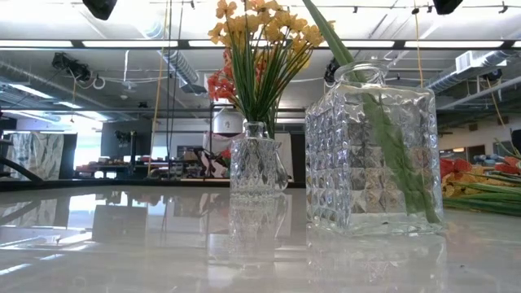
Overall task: Sort flowers into vase by color
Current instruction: Put the red flowers into the top transparent vase
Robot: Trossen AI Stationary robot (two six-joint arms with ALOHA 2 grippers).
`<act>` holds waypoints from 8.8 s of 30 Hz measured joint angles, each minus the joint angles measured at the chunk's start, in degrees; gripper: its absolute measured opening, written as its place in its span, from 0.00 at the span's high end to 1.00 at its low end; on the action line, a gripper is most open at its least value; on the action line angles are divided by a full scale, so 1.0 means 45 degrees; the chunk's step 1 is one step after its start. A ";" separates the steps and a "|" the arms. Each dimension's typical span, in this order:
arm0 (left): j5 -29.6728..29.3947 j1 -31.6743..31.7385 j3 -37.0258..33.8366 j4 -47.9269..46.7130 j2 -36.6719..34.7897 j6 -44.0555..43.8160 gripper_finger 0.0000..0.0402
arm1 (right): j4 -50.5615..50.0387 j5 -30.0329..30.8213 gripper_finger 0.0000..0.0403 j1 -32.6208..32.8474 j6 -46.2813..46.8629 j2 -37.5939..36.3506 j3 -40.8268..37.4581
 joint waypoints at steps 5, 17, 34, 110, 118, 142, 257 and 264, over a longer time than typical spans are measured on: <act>0.0000 0.0000 0.0000 0.0000 0.0000 0.0000 0.38 | 0.1318 -0.0109 0.44 0.0000 0.0003 0.0023 0.0000; 0.0000 -0.0001 0.0005 -0.0001 0.0000 0.0000 0.38 | 0.3761 -0.0114 0.44 0.0000 0.0142 0.0018 0.0004; 0.0000 0.0000 0.0005 -0.0002 0.0000 -0.0001 0.38 | 0.2196 -0.2384 0.44 0.0005 0.3674 0.0340 0.0023; -0.0005 -0.0005 0.0010 0.0044 -0.0005 0.0004 0.38 | -0.4410 -0.5374 0.51 0.2910 2.7132 0.9683 0.0004; -0.0005 -0.0005 0.0010 0.0053 -0.0005 -0.0001 0.38 | -0.4988 -0.5428 0.51 0.2885 2.7141 0.9693 0.0004; 0.0000 -0.0005 0.0010 0.0053 -0.0005 0.0004 0.38 | -0.3321 -0.6020 0.67 0.2628 2.6690 1.1913 0.0013; -0.0003 -0.0002 0.0010 0.0050 -0.0001 0.0000 0.38 | 0.6048 0.7755 0.94 0.2885 -0.6777 -0.2219 -0.0001; 0.0000 -0.0005 0.0010 0.0053 0.0000 -0.0001 0.38 | 0.6044 0.8326 0.94 0.2859 -0.6753 -0.1599 -0.0001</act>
